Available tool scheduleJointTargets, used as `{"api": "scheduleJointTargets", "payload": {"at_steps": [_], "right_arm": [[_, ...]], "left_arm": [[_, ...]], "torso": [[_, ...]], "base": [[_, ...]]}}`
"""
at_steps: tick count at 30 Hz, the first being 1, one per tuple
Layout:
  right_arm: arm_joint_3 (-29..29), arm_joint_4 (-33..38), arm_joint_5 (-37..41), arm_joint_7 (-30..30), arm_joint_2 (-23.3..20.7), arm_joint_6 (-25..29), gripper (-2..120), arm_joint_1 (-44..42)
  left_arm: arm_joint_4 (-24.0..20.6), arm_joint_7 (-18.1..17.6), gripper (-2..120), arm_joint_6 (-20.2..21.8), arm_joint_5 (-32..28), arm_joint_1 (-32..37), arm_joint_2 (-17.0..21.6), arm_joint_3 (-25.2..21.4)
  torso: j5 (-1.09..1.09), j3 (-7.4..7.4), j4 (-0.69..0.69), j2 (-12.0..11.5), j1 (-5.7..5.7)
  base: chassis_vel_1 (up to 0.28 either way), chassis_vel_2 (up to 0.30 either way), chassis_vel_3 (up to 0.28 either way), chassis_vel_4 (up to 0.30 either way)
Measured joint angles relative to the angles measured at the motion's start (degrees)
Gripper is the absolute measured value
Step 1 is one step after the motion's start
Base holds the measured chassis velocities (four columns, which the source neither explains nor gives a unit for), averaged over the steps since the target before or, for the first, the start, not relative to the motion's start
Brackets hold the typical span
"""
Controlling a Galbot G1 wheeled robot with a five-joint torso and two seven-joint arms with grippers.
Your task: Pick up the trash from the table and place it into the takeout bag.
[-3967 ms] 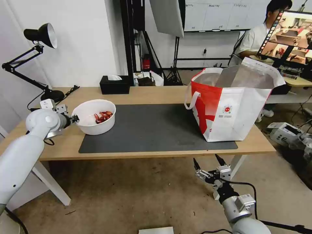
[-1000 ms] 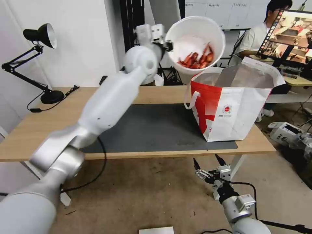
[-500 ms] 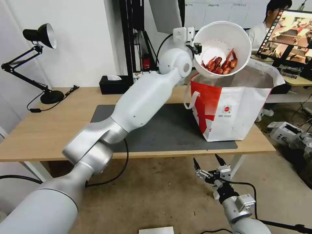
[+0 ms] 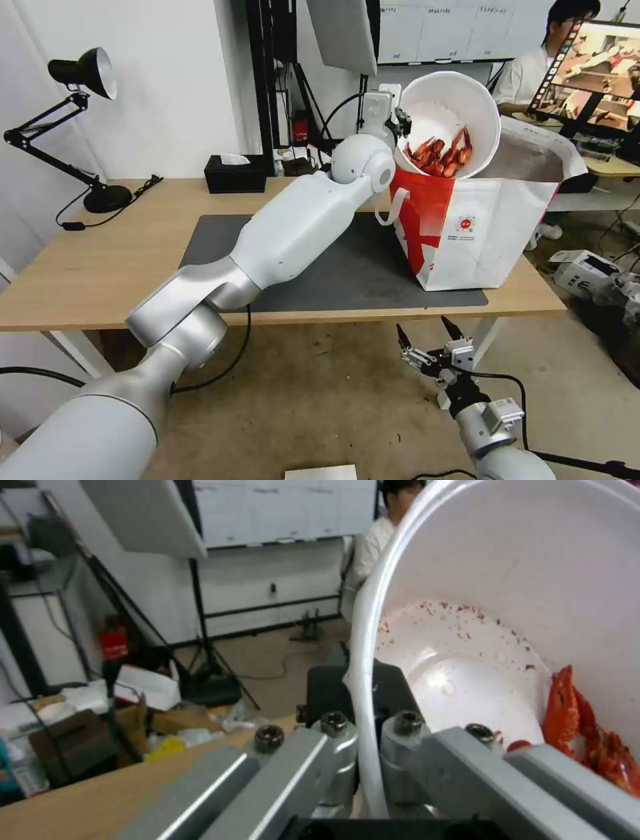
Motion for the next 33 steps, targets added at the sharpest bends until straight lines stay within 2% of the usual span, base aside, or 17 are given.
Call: {"api": "scheduleJointTargets", "payload": {"at_steps": [9,17,24,33], "right_arm": [[0.0,0.0,0.0,0.0,0.0,0.0,100,0.0],[0.0,0.0,0.0,0.0,0.0,0.0,100,0.0],[0.0,0.0,0.0,0.0,0.0,0.0,100,0.0],[0.0,0.0,0.0,0.0,0.0,0.0,100,0.0]], "left_arm": [[0.66,4.77,0,4.89,-5.57,-0.66,0.23,0.58],[2.76,7.52,0,8.65,-7.11,-1.51,-0.64,1.55],[3.36,9.08,0,12.04,-7.18,-1.91,-0.43,2.85],[3.51,9.81,0,13.38,-7.01,-1.91,-0.09,3.82]], "torso": [[0.0,0.0,0.0,0.0,0.0],[0.0,0.0,-0.01,0.0,0.0],[0.0,0.0,0.0,0.0,0.0],[0.0,0.0,0.01,0.01,0.0]], "base": [[0.0,0.0,0.0,0.0],[0.0,0.0,0.0,0.0],[0.0,0.0,0.0,0.0],[0.0,0.0,0.0,0.0]]}}
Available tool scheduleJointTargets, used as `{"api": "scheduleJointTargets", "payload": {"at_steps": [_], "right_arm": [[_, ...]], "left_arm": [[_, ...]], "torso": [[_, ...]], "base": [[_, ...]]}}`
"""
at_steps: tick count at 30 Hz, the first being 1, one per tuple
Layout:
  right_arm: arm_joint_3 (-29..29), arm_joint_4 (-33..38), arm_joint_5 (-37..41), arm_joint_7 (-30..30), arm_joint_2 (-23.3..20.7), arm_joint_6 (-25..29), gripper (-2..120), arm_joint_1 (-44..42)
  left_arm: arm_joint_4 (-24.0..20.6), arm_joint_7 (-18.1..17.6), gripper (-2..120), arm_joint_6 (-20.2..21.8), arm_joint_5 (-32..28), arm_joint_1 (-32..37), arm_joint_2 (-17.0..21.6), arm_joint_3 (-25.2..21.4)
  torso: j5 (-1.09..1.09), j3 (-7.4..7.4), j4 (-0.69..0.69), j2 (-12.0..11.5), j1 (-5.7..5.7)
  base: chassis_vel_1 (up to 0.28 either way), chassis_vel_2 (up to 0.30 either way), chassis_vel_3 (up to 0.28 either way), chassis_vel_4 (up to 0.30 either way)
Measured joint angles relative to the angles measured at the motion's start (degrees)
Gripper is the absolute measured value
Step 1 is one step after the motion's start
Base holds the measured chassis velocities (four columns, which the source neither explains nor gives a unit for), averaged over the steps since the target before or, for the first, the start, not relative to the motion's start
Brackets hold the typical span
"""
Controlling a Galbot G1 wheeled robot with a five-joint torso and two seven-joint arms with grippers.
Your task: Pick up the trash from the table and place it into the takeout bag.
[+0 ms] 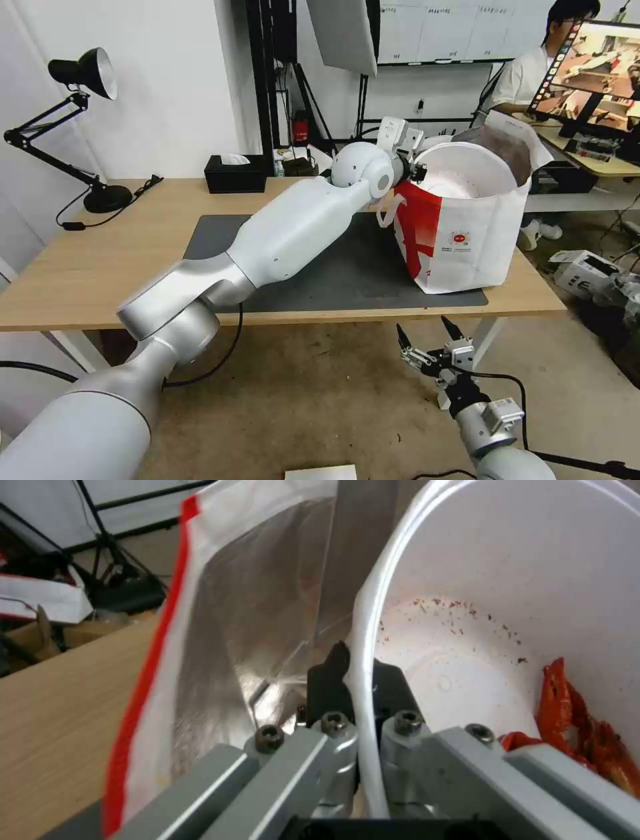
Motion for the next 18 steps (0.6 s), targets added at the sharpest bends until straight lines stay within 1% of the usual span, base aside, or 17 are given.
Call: {"api": "scheduleJointTargets", "payload": {"at_steps": [12,15,16,17,18], "right_arm": [[0.0,0.0,0.0,0.0,0.0,0.0,100,0.0],[0.0,0.0,0.0,0.0,0.0,0.0,100,0.0],[0.0,0.0,0.0,0.0,0.0,0.0,100,0.0],[0.0,0.0,0.0,0.0,-0.01,0.0,100,0.0],[0.0,0.0,0.0,0.0,0.0,0.0,100,0.0]], "left_arm": [[1.21,1.12,1,0.07,0.3,-0.87,-1.05,0.82],[0.98,1.12,14,0.29,0.27,-0.86,-0.56,1.03],[0.98,1.12,14,0.29,0.27,-0.86,-0.56,1.03],[0.82,1.1,18,0.76,0.09,-0.83,-0.4,1.03],[0.8,1.1,21,0.82,0.03,-0.83,-0.4,1.02]], "torso": [[0.0,0.0,-0.02,0.0,0.0],[0.0,0.0,-0.01,0.0,0.0],[0.0,0.0,-0.01,0.0,0.0],[0.0,0.0,-0.01,0.0,0.0],[0.0,0.0,0.0,0.0,0.0]], "base": [[0.0,0.0,0.0,0.0],[0.0,0.0,0.0,0.0],[0.0,0.0,0.0,0.0],[0.0,0.0,0.0,0.0],[0.0,0.0,0.0,0.0]]}}
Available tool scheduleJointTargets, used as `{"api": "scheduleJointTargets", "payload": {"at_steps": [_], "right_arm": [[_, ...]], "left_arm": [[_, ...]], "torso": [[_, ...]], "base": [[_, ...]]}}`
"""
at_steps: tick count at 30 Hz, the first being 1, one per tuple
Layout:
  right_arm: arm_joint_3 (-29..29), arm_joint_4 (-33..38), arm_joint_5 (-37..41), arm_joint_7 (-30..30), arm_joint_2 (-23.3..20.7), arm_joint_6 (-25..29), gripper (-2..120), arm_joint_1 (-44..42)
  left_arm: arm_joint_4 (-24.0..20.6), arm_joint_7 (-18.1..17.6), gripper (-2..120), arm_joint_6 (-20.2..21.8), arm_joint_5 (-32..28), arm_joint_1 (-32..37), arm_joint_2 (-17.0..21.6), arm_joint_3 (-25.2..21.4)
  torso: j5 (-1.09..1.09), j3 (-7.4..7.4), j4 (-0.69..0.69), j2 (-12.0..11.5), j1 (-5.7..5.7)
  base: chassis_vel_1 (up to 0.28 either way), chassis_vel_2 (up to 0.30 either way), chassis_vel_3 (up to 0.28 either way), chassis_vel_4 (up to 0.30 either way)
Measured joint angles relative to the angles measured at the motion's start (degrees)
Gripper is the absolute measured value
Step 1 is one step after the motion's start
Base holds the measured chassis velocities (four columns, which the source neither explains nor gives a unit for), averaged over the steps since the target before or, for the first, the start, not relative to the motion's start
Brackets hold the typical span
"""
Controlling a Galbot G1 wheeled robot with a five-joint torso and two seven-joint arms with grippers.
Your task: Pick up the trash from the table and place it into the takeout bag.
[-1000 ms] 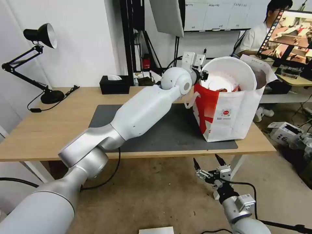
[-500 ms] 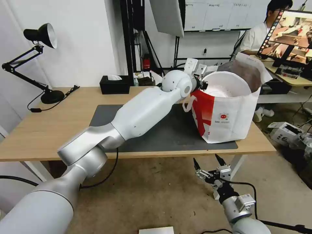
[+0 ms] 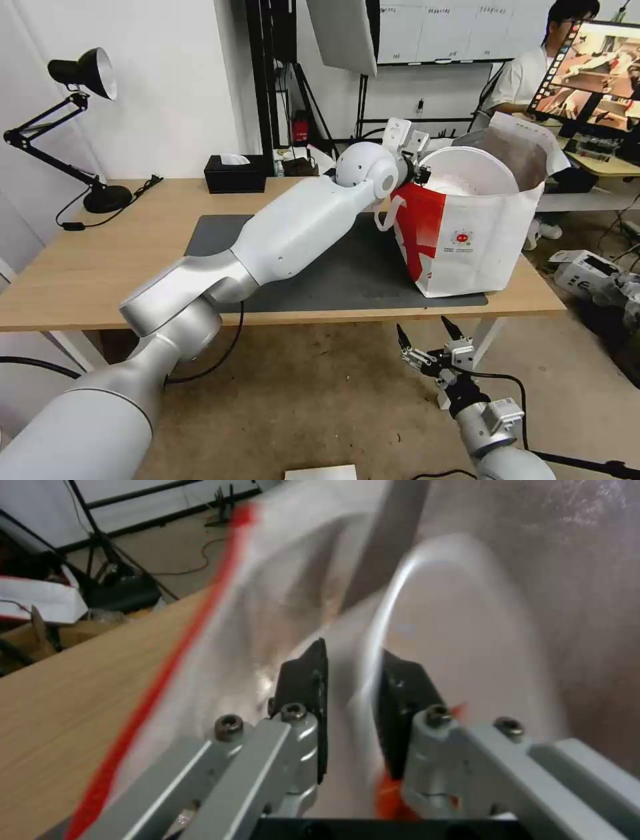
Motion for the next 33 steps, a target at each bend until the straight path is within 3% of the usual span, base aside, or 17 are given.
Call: {"api": "scheduleJointTargets", "payload": {"at_steps": [1,5,8,18,20,25,28,33], "right_arm": [[0.0,0.0,0.0,0.0,0.0,0.0,100,0.0],[0.0,0.0,0.0,0.0,0.0,0.0,100,0.0],[0.0,0.0,0.0,0.0,0.0,0.0,100,0.0],[0.0,0.0,0.0,0.0,0.0,0.0,100,0.0],[0.0,0.0,0.0,0.0,0.0,0.0,100,0.01],[0.0,0.0,0.0,0.0,0.0,0.0,100,0.01],[0.0,0.0,0.0,0.0,0.0,0.0,100,0.0],[0.0,0.0,0.0,0.0,0.0,0.0,100,0.0]], "left_arm": [[-0.03,-0.12,28,0.29,-0.25,-0.01,-0.01,-0.11],[-0.02,-0.2,37,0.46,-0.56,-0.14,-0.11,-0.21],[-0.06,-0.41,54,0.6,-0.78,-0.23,-0.31,-0.33],[-1.5,-1.44,86,0.65,-1.87,-0.28,0.02,-0.61],[-2.53,-2.25,97,0.62,-2.43,-0.28,0.5,-1.06],[-5.34,-3.61,100,0.3,-4.05,-0.27,1.77,-2.98],[-10.48,-6.57,100,-1.08,-5.86,-0.11,5.27,-4.17],[-16.14,-7.75,100,-1.98,-6.37,1.62,10.77,-4.25]], "torso": [[0.0,0.0,0.0,0.0,0.0],[0.0,0.0,0.0,0.0,0.0],[0.0,0.0,-0.01,0.0,0.0],[0.0,0.0,-0.01,0.0,0.0],[0.0,0.0,-0.01,0.0,0.0],[0.0,0.0,-0.01,0.0,0.0],[-0.01,0.0,-0.01,0.0,0.0],[-0.01,0.0,0.0,0.0,0.0]], "base": [[0.0,0.0,0.0,0.0],[0.0,0.0,0.0,0.0],[0.0,0.0,0.0,0.0],[0.0,0.0,0.0,0.0],[0.0,0.0,0.0,0.0],[0.0,0.0,0.0,0.0],[0.0,0.0,0.0,0.0],[0.0,0.0,0.0,0.0]]}}
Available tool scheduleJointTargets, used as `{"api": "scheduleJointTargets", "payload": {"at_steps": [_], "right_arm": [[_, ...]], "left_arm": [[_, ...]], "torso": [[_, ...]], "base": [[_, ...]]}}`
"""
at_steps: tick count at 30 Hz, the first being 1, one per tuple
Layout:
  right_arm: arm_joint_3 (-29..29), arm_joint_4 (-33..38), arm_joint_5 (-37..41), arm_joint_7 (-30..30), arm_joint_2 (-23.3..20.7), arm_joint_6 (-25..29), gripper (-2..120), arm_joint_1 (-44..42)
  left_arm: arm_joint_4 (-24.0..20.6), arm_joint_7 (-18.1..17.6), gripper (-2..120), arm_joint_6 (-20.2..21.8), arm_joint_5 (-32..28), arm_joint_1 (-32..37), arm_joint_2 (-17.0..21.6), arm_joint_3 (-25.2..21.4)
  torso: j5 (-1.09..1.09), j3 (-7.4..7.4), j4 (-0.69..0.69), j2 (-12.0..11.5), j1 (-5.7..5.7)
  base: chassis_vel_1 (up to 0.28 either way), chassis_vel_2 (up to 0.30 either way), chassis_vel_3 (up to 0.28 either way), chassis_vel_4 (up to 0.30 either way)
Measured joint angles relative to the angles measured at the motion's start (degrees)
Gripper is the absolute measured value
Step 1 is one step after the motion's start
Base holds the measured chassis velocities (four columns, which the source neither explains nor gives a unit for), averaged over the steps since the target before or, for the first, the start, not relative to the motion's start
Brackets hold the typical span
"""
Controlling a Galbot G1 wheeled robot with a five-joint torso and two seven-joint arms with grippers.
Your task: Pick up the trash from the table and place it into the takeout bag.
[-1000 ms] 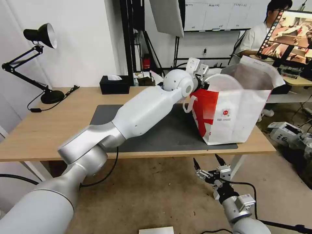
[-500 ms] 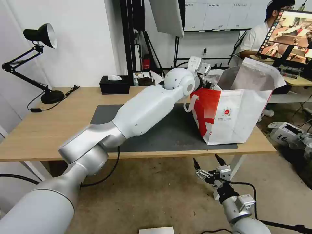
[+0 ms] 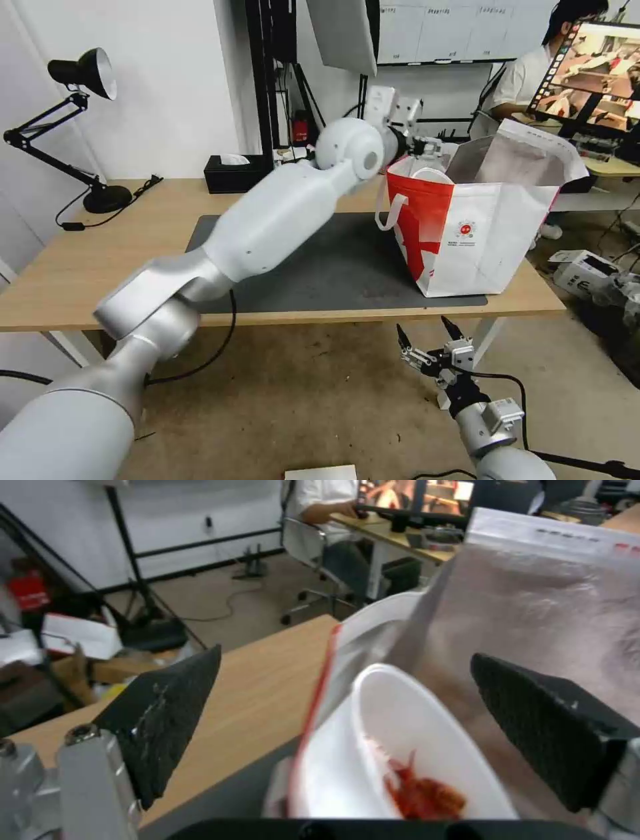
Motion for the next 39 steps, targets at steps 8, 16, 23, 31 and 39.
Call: {"api": "scheduleJointTargets", "payload": {"at_steps": [8,16,23,31,39], "right_arm": [[0.0,0.0,0.0,0.0,0.0,0.0,100,0.0],[0.01,0.0,0.0,0.01,0.0,0.0,100,0.0],[0.0,0.0,0.0,-0.01,-0.01,0.0,100,0.0],[0.0,0.01,0.0,-0.01,0.0,0.0,100,0.0],[0.0,0.0,0.0,0.0,0.0,0.0,100,0.0]], "left_arm": [[-9.36,-2.65,100,-7.45,2.43,6.53,9.46,-1.59],[-16.97,-3.96,100,-19.52,10.0,16.88,16.28,-6.07],[-22.43,-2.97,100,-25.61,13.64,28.52,21.87,-13.64],[-29.42,-1.26,100,-29.39,19.65,47.08,27.41,-26.27],[-32.78,-0.75,100,-33.37,25.42,59.8,29.23,-31.78]], "torso": [[-0.01,0.0,0.0,0.0,0.0],[0.0,0.0,-0.01,0.0,-0.01],[-0.01,0.0,-0.01,0.0,0.0],[0.01,-0.01,-0.01,0.0,0.0],[0.01,-0.01,0.01,0.0,-0.01]], "base": [[0.0,0.0,0.0,0.0],[0.0,0.0,0.0,0.0],[0.0,0.0,0.0,0.0],[0.0,0.0,0.0,0.0],[0.0,0.0,0.0,0.0]]}}
